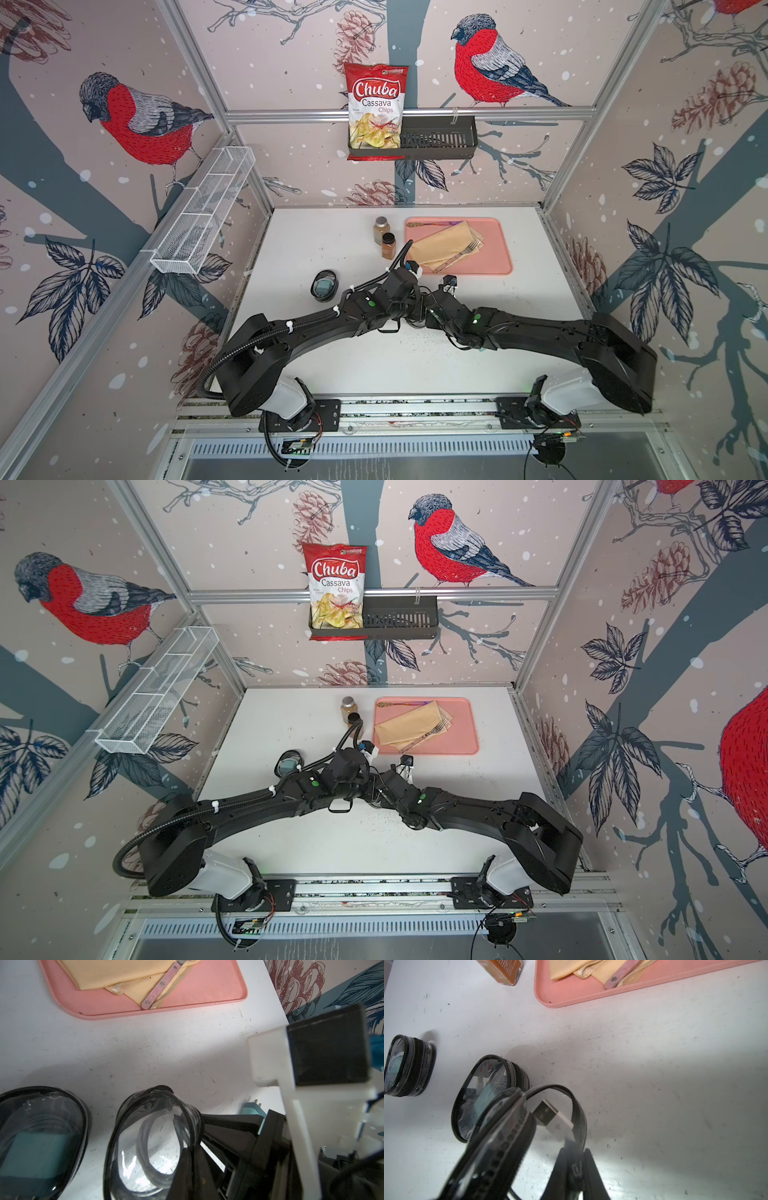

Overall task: Pack away charging kits
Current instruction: Place the charging cable in the storage bag.

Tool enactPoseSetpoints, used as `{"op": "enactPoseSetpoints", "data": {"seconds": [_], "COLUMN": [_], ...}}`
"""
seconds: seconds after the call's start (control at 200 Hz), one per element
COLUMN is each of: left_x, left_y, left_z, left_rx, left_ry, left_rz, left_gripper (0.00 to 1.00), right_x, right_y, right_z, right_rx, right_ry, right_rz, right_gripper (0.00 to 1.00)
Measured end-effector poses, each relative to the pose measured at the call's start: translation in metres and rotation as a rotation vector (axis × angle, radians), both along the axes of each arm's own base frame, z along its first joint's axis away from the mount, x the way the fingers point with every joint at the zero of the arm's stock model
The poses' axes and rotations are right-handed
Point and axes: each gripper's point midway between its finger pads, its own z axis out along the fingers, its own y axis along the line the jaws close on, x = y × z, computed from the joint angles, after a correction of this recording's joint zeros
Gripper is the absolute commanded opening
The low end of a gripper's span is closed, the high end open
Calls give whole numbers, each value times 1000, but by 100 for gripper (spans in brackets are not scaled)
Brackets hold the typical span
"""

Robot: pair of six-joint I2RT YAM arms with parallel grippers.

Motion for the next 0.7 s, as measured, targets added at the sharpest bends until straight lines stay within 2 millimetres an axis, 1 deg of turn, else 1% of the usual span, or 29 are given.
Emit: {"op": "enactPoseSetpoints", "data": {"seconds": [0.06,0.105,0.11,0.135,0.4,0.665,0.7], "left_x": [0,0,0,0,0,1,1], "left_y": [-1,-2,-2,-2,-5,-5,-5], "left_z": [0,-1,-1,-2,-5,-7,-8], "left_rx": [-3,-3,-3,-5,-9,-4,-4], "left_ry": [0,2,2,3,8,12,13], "left_rz": [-1,-4,-4,-6,-13,-13,-13], "left_gripper": [0,0,0,0,0,0,0], "right_x": [0,-1,-1,-1,-2,1,2], "right_y": [1,1,2,2,2,-10,-12], "right_z": [2,3,3,4,1,0,-1], "right_rx": [13,22,23,29,56,97,97], "right_ry": [-2,-1,0,2,19,34,36], "right_rz": [4,9,9,11,19,1,-5], "right_gripper": [22,31,33,35,35,35,37]}}
